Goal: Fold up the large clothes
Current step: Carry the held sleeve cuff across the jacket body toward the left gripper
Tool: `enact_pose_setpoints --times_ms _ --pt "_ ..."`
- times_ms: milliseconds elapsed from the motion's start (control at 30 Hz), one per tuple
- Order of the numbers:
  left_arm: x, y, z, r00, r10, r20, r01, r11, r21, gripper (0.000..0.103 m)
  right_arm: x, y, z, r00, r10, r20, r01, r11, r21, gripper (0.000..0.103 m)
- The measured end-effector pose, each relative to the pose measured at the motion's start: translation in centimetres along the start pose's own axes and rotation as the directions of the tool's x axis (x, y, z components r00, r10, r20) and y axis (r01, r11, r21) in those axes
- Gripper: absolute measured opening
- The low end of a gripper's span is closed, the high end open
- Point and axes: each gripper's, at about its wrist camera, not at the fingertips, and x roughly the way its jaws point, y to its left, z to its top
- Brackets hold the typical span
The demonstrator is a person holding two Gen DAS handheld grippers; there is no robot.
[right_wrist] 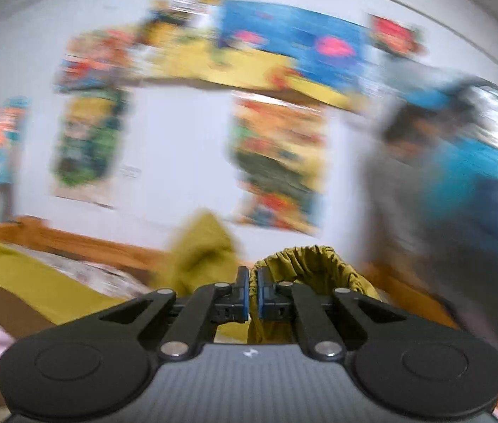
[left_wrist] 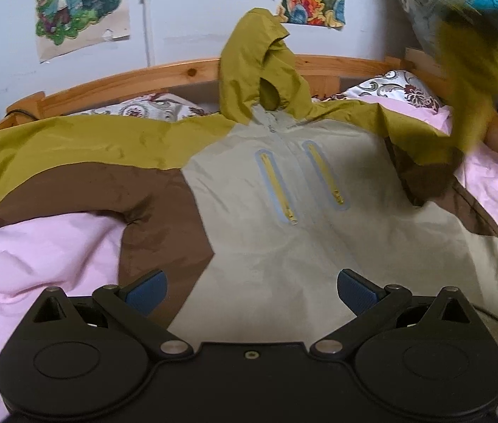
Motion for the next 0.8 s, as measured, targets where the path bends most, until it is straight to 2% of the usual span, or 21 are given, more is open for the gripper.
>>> enact_pose_setpoints --times_ms 67,133,167,233,267,300,333,400,467,533,567,633,700,733,800 --pt "-0.2 0.4 -0.5 1.000 0.006 -0.006 -0.006 1.000 0.002 0.102 1.9 4.1 1.1 0.994 0.112 0.002 -0.111 0.990 -0.082 0.006" --pt "-0.3 0.6 -1.1 1.000 0.006 -0.016 -0.006 1.000 0.009 0.102 3.8 7.7 1.5 0.974 0.222 -0.040 -0.226 0.963 -0.144 0.006" --pt "-0.4 0.8 -1.4 1.000 0.007 -0.019 -0.007 1.000 0.013 0.102 4.8 9.1 1.3 0.960 0.269 -0.076 -0.277 0.948 -0.158 0.006" --pt "-0.6 1.0 -2.1 1.000 0.012 -0.026 -0.011 1.000 0.024 0.102 6.3 11.5 0.7 0.919 0.366 -0.145 -0.387 0.906 -0.169 0.008" --pt "-0.6 1.1 -2.3 0.999 0.012 -0.031 -0.011 0.999 0.031 0.102 6.7 12.5 0.2 0.898 0.408 -0.168 -0.434 0.884 -0.174 0.013" --pt "-0.6 1.2 -2.6 0.999 0.012 -0.035 -0.010 0.999 0.039 0.102 6.8 13.1 -0.4 0.882 0.433 -0.184 -0.464 0.867 -0.183 0.023" --pt "-0.6 1.4 -2.8 0.999 0.012 -0.038 -0.011 0.999 0.047 0.102 6.5 13.7 -1.0 0.870 0.454 -0.191 -0.487 0.851 -0.195 0.048" --pt "-0.6 1.7 -3.1 0.999 0.016 -0.039 -0.013 0.998 0.060 0.102 5.8 13.9 -2.0 0.849 0.491 -0.192 -0.524 0.826 -0.205 0.072" --pt "-0.4 2.0 -3.2 0.999 0.014 -0.031 -0.012 0.997 0.071 0.102 4.7 13.3 -3.0 0.839 0.505 -0.205 -0.539 0.823 -0.181 0.076" --pt "-0.1 2.3 -3.1 1.000 0.006 -0.019 -0.005 0.998 0.069 0.102 4.6 11.1 -3.9 0.851 0.479 -0.216 -0.515 0.841 -0.165 0.085" --pt "0.1 2.5 -2.9 1.000 -0.001 -0.013 0.002 0.998 0.067 0.102 4.6 9.6 -4.3 0.871 0.444 -0.212 -0.479 0.863 -0.162 0.090" --pt "0.8 3.0 -2.4 1.000 -0.012 0.002 0.012 0.998 0.068 0.102 5.3 6.0 -4.9 0.910 0.358 -0.207 -0.391 0.909 -0.147 0.092" --pt "1.8 3.4 -1.6 1.000 -0.015 0.020 0.014 0.997 0.081 0.102 6.8 2.0 -5.8 0.943 0.233 -0.240 -0.265 0.958 -0.113 0.092" --pt "2.5 3.5 -1.1 0.999 -0.014 0.029 0.011 0.996 0.088 0.102 7.8 -0.1 -6.1 0.950 0.162 -0.266 -0.190 0.978 -0.082 0.092" --pt "4.1 3.9 0.0 0.999 -0.017 0.049 0.013 0.996 0.089 0.102 10.1 -4.4 -6.5 0.945 0.039 -0.324 -0.037 0.999 0.012 0.092"
